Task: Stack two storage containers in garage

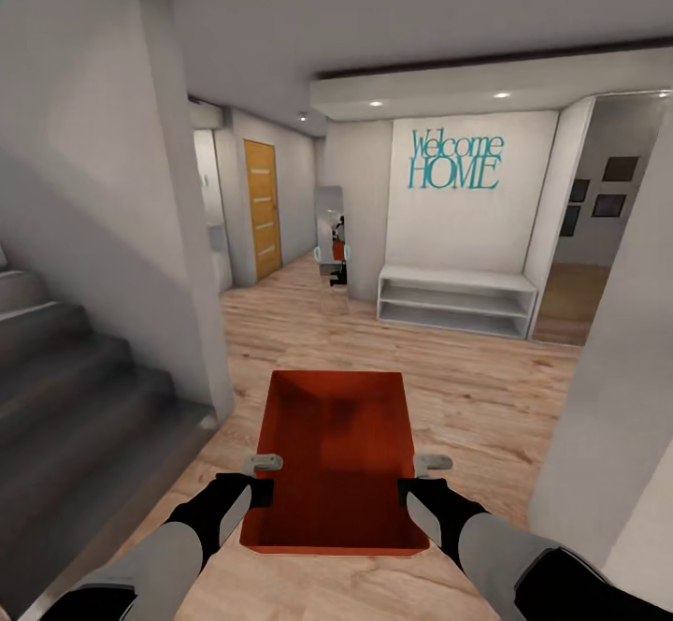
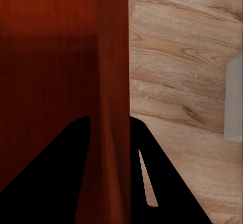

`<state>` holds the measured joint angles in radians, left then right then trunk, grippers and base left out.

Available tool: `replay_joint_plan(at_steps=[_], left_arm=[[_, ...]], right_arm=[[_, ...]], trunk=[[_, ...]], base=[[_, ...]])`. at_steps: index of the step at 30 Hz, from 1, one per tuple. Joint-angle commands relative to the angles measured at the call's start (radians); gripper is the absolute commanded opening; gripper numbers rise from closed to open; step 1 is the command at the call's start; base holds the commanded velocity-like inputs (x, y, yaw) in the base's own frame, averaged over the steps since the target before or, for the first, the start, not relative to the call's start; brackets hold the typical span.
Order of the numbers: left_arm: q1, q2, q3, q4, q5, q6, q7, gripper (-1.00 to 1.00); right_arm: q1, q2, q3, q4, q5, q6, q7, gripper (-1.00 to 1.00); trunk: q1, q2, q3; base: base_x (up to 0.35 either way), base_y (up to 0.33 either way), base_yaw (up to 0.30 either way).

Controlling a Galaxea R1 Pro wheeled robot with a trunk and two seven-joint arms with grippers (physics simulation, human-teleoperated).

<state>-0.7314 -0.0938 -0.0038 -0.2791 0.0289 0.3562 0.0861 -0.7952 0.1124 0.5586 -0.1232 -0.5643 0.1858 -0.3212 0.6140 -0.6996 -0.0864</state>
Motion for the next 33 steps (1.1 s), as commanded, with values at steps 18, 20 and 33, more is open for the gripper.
replay_joint_plan(at_steps=[18, 20, 33], left_arm=[[0.0, -0.003, 0.007, 0.0, -0.017, 0.007, 0.011, -1.0], [0.0, -0.003, 0.007, 0.0, -0.017, 0.007, 0.011, -1.0], [0.0, -0.003, 0.007, 0.0, -0.017, 0.007, 0.011, -1.0]], right_arm=[[-0.001, 0.003, 0.018, -0.003, 0.023, 0.008, -0.009, -1.0], [-0.001, 0.003, 0.018, -0.003, 0.023, 0.008, -0.009, -1.0], [-0.001, 0.003, 0.018, -0.003, 0.023, 0.007, -0.009, -1.0]], trunk=[[0.001, -0.001, -0.002], [0.001, -0.001, -0.002], [0.001, -0.001, -0.002]], base=[[0.321, 0.0, 0.0], [0.321, 0.0, 0.0], [0.321, 0.0, 0.0]])
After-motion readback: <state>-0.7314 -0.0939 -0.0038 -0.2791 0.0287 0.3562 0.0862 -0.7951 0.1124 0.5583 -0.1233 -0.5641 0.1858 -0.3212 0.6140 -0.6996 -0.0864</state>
